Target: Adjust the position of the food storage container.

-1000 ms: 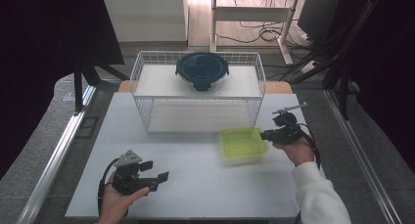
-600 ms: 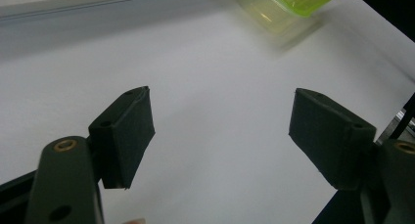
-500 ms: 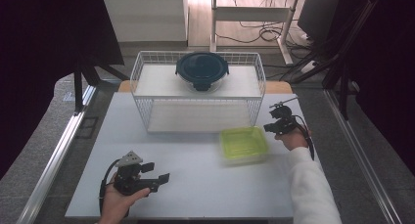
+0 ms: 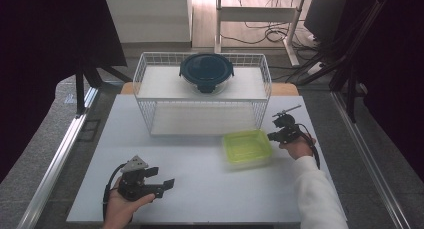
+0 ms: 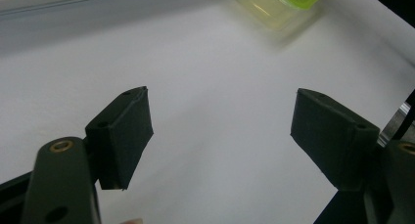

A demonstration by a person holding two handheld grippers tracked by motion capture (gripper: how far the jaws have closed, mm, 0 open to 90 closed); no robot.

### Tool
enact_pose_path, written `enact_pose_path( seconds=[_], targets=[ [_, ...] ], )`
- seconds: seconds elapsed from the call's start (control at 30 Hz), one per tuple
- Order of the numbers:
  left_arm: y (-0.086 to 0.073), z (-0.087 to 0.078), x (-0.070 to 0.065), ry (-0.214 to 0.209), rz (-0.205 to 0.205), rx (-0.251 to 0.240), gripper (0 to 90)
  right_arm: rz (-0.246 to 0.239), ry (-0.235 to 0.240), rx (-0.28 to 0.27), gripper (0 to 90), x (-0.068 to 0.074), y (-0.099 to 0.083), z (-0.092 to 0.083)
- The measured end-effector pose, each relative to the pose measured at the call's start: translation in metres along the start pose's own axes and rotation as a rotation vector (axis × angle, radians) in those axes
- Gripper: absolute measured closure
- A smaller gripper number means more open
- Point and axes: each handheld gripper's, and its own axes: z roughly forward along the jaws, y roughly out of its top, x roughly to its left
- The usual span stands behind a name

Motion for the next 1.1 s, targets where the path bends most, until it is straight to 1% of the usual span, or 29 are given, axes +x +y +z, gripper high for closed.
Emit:
enact_pose_path(
  seconds=[0.13, 0.27, 0.33, 0.57, 0.7, 0.87, 1.0, 1.1],
  targets=[
    [-0.001, 0.004, 0.000, 0.001, -0.001, 0.012, 22.2, -0.022, 0.020, -0.006, 88.6, 0.010, 0.001, -0.001],
    [-0.002, 0.003, 0.003, 0.011, -0.011, 0.014, 22.2, -0.045, 0.038, -0.003, 88.6, 0.024, 0.004, 0.001],
    [-0.002, 0.002, 0.004, 0.017, -0.019, 0.010, 22.2, -0.050, 0.042, -0.003, 88.6, 0.031, 0.004, 0.003],
    [-0.002, 0.003, 0.004, 0.014, -0.022, 0.015, 22.3, -0.050, 0.092, -0.014, 88.6, 0.051, 0.003, 0.005],
    [-0.003, 0.003, 0.005, 0.013, -0.020, 0.015, 22.0, -0.065, 0.122, -0.020, 88.6, 0.063, 0.001, 0.007],
    [-0.003, 0.000, 0.009, 0.018, -0.032, 0.005, 21.9, -0.093, 0.147, -0.031, 88.6, 0.079, -0.003, 0.008],
    [-0.003, 0.000, 0.010, 0.021, -0.036, 0.005, 21.9, -0.091, 0.165, -0.039, 88.6, 0.091, -0.006, 0.009],
    [-0.003, -0.001, 0.010, 0.021, -0.037, 0.007, 21.9, -0.070, 0.166, -0.034, 88.6, 0.097, -0.007, 0.010]
  ],
)
